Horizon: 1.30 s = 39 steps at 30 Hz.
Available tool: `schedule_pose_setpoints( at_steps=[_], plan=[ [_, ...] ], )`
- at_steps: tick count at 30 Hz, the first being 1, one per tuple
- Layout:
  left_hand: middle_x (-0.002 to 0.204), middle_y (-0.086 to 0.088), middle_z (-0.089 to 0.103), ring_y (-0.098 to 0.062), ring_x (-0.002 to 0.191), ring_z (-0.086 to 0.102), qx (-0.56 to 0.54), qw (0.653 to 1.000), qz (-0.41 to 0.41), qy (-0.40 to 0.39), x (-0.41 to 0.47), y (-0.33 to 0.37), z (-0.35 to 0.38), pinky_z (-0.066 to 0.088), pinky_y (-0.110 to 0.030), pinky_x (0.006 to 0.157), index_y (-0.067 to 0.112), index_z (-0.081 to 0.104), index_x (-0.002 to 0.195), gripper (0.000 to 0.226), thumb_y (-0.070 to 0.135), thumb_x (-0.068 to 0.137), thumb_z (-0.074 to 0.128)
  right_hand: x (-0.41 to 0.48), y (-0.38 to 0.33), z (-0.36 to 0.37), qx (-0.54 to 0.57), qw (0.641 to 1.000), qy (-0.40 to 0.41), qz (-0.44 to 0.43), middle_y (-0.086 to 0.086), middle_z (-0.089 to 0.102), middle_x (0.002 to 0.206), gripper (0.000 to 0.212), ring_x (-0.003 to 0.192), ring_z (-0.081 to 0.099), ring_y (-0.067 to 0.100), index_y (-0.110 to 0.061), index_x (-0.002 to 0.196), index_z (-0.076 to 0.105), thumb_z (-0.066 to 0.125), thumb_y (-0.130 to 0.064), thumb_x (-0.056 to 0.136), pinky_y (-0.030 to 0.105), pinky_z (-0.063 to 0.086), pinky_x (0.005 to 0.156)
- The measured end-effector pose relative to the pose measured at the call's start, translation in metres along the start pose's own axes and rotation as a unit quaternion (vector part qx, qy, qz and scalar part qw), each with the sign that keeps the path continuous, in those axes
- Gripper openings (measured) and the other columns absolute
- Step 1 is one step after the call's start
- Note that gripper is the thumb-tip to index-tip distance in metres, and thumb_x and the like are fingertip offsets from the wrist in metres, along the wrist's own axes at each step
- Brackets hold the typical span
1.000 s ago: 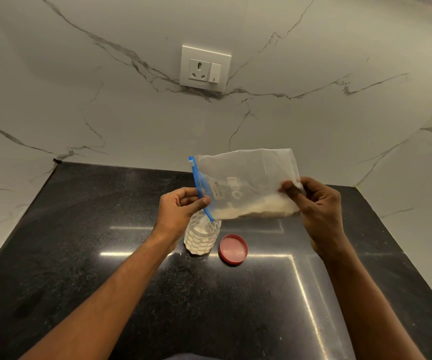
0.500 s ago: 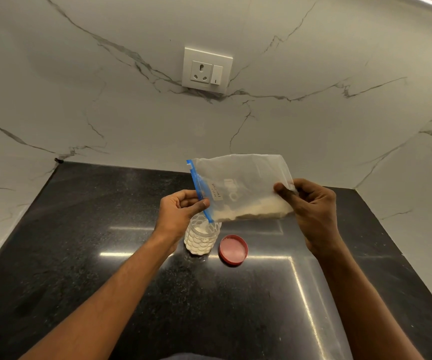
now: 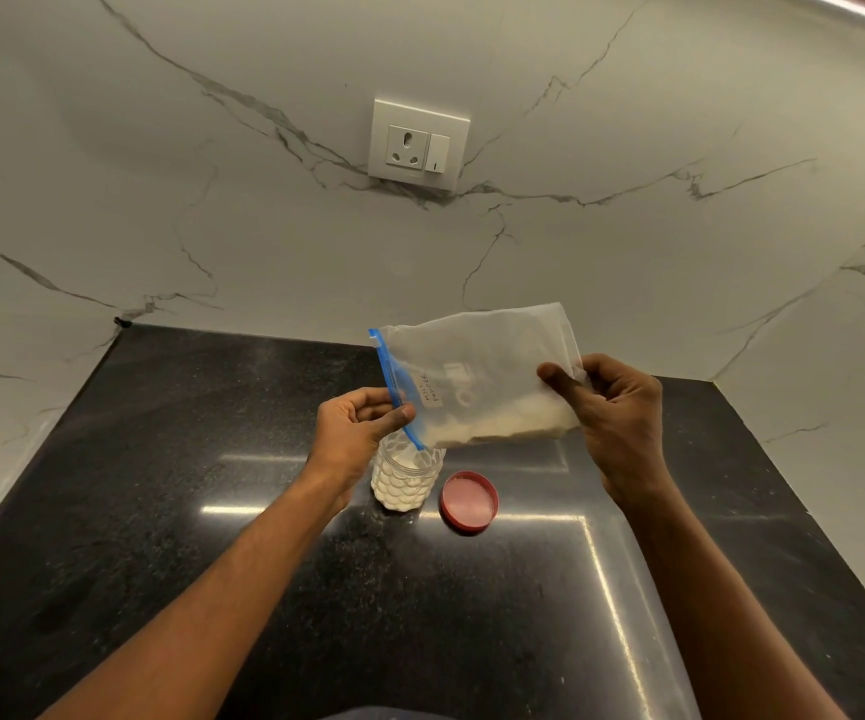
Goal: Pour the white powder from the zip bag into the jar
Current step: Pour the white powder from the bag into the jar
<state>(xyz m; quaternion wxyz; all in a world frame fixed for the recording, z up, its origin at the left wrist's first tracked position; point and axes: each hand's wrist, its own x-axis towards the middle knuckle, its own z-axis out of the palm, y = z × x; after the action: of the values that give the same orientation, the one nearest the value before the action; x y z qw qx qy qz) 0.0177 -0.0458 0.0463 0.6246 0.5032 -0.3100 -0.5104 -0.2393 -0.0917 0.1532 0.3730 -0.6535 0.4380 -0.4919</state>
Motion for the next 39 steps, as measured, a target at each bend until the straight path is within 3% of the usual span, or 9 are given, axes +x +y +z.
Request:
schedule_pose_setpoints(
  at_steps=[4, 10, 13, 16, 20, 26, 30, 35, 39],
  plan=[
    [0.100, -0.005, 0.084, -0.016, 0.094, 0.081, 0.006, 1.000, 0.002, 0.000, 0.000, 0.001, 0.000, 0.062, -0.018, 0.072, 0.007, 0.075, 0.110, 0.024, 0.003, 0.087, 0.081, 0.002, -0.002, 0.003, -0.010, 1.000, -0.021, -0.011, 0.005, 0.078, 0.090, 0.010, 0.079, 0.075, 0.022, -0.022, 0.094, 0.079, 0.072, -0.029, 0.097, 0.032, 0.064, 0.066],
    [0.099, -0.005, 0.084, -0.017, 0.093, 0.082, -0.001, 1.000, 0.001, 0.003, -0.001, 0.000, -0.001, 0.062, -0.018, 0.073, 0.006, 0.075, 0.109, 0.024, 0.000, 0.086, 0.081, 0.002, -0.005, 0.007, -0.012, 1.000, -0.014, -0.021, 0.003, 0.077, 0.087, 0.008, 0.074, 0.074, 0.016, -0.021, 0.087, 0.078, 0.078, -0.028, 0.091, 0.024, 0.060, 0.061],
    [0.098, -0.006, 0.084, -0.017, 0.093, 0.081, -0.001, 1.000, -0.001, 0.006, -0.001, 0.000, -0.002, 0.062, -0.018, 0.073, 0.007, 0.076, 0.109, 0.024, 0.000, 0.086, 0.081, 0.001, -0.005, 0.008, -0.003, 0.999, -0.038, -0.022, 0.003, 0.079, 0.091, 0.005, 0.078, 0.077, 0.023, -0.021, 0.093, 0.079, 0.075, -0.023, 0.095, 0.030, 0.063, 0.062],
    [0.098, -0.008, 0.084, -0.018, 0.093, 0.082, -0.001, 1.000, -0.002, 0.009, 0.000, -0.001, -0.002, 0.061, -0.017, 0.073, 0.005, 0.076, 0.110, 0.025, 0.000, 0.086, 0.081, 0.001, -0.005, 0.009, -0.036, 0.999, -0.006, -0.038, 0.005, 0.075, 0.085, 0.007, 0.075, 0.073, 0.029, -0.020, 0.086, 0.077, 0.080, -0.026, 0.089, 0.039, 0.061, 0.062],
    [0.100, -0.006, 0.084, -0.017, 0.094, 0.081, -0.002, 1.000, -0.011, 0.005, 0.000, -0.002, -0.003, 0.061, -0.017, 0.073, 0.006, 0.076, 0.110, 0.024, 0.001, 0.087, 0.080, 0.000, -0.004, 0.010, -0.018, 0.999, -0.020, -0.030, 0.006, 0.076, 0.090, 0.011, 0.075, 0.075, 0.022, -0.016, 0.091, 0.075, 0.073, -0.025, 0.096, 0.032, 0.062, 0.060],
    [0.096, -0.004, 0.084, -0.015, 0.091, 0.081, -0.014, 0.999, -0.027, 0.009, -0.003, -0.004, -0.004, 0.061, -0.016, 0.070, 0.009, 0.075, 0.105, 0.021, -0.001, 0.087, 0.080, -0.005, -0.002, 0.016, -0.050, 0.997, -0.031, -0.040, 0.010, 0.075, 0.086, 0.015, 0.074, 0.073, 0.030, -0.012, 0.095, 0.074, 0.070, -0.026, 0.097, 0.057, 0.062, 0.063],
    [0.097, -0.004, 0.084, -0.014, 0.090, 0.081, -0.016, 0.999, -0.030, 0.010, -0.005, -0.004, -0.005, 0.061, -0.016, 0.071, 0.009, 0.075, 0.105, 0.021, -0.001, 0.087, 0.080, -0.004, 0.000, 0.017, -0.042, 0.999, -0.009, -0.031, 0.012, 0.075, 0.087, 0.020, 0.076, 0.073, 0.031, -0.007, 0.094, 0.074, 0.072, -0.027, 0.097, 0.059, 0.061, 0.066],
    [0.097, -0.005, 0.084, -0.015, 0.091, 0.081, -0.019, 1.000, -0.024, 0.008, -0.005, -0.003, -0.005, 0.061, -0.016, 0.071, 0.008, 0.076, 0.106, 0.021, 0.000, 0.087, 0.080, -0.002, 0.002, 0.013, -0.024, 0.999, 0.014, -0.022, 0.020, 0.073, 0.086, 0.023, 0.077, 0.068, 0.045, -0.009, 0.092, 0.076, 0.074, -0.032, 0.095, 0.065, 0.057, 0.064],
    [0.100, -0.007, 0.084, -0.016, 0.093, 0.081, -0.019, 1.000, -0.024, 0.002, -0.004, -0.002, -0.004, 0.061, -0.017, 0.072, 0.008, 0.076, 0.108, 0.023, 0.001, 0.087, 0.080, -0.002, 0.004, 0.008, -0.027, 0.999, 0.011, -0.018, 0.014, 0.074, 0.086, 0.020, 0.077, 0.071, 0.038, -0.011, 0.093, 0.075, 0.072, -0.031, 0.097, 0.061, 0.059, 0.064]
  ],
)
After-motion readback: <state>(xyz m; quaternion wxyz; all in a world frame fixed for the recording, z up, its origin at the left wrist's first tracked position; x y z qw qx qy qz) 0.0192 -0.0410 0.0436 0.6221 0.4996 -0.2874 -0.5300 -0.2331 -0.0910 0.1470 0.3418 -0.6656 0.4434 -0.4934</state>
